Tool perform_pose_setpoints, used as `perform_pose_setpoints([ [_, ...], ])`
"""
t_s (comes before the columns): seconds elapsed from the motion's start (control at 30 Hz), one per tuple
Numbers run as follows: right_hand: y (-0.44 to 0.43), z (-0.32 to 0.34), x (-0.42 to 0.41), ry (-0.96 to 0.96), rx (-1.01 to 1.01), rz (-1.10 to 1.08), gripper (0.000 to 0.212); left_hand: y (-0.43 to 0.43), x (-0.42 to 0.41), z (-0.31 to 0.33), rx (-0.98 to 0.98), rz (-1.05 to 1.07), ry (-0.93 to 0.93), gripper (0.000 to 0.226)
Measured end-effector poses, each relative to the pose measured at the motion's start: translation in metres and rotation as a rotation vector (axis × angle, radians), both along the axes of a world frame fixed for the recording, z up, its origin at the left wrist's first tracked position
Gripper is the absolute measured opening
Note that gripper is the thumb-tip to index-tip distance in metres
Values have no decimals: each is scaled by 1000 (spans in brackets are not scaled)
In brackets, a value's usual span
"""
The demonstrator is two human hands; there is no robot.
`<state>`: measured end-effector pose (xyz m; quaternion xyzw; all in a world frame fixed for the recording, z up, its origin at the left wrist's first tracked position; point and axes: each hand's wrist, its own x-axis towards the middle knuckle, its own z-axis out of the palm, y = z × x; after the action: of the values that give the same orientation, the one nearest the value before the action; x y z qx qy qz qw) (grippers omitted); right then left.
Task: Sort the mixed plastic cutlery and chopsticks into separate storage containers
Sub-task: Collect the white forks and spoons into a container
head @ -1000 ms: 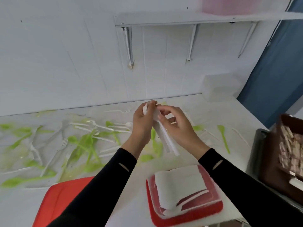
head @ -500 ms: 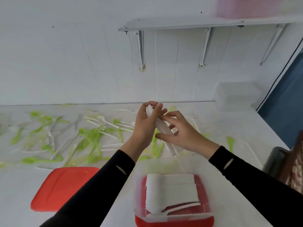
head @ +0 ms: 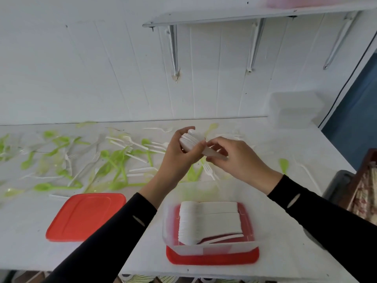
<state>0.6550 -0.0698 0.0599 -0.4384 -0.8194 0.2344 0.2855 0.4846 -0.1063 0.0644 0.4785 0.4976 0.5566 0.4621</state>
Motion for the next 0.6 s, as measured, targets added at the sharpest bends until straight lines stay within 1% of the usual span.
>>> perform_pose_setpoints([
  [0.07, -1, 5, 6, -26, -55, -1, 31, -6, -3, -1, -21, -121, 139, 73],
  [0.1, -3, 7, 10, -9, -88, 4, 30, -11, -5, 0, -39, -196, 186, 81],
  [0.13, -4, 10, 15, 14, -124, 15, 30, -13, -7, 1, -45, -258, 192, 82],
  [0.17, -4, 12, 19, 25, -158, 30, 30, -14, -9, 1, -43, -302, 179, 78],
  [0.23, -9, 14, 24, 10, -195, 71, 30, -17, -9, 2, -51, -317, 177, 73],
  [0.27, -13, 13, 23, 2, -190, 87, 29, -19, -7, 3, -68, -313, 181, 74],
  [0.33, -20, 9, 19, -6, -117, 97, 31, -20, 4, 4, -100, -265, 114, 76],
  [0.37, -23, 6, 17, -4, -60, 95, 34, -19, 10, 4, -96, -204, 54, 72],
  [0.4, -24, 3, 14, 2, -14, 94, 36, -19, 16, 4, -83, -125, -14, 62],
  [0.47, -26, -1, 11, 45, 21, 98, 41, -17, 25, 7, -41, 15, -117, 37],
  [0.53, -29, -1, 7, 97, 41, 109, 46, -17, 29, 9, -12, 61, -164, 19],
  [0.57, -30, 0, 7, 117, 44, 107, 48, -17, 28, 10, -2, 64, -174, 15],
  [0.6, -31, 3, 7, 136, 25, 99, 48, -17, 27, 11, 7, 60, -159, 17],
])
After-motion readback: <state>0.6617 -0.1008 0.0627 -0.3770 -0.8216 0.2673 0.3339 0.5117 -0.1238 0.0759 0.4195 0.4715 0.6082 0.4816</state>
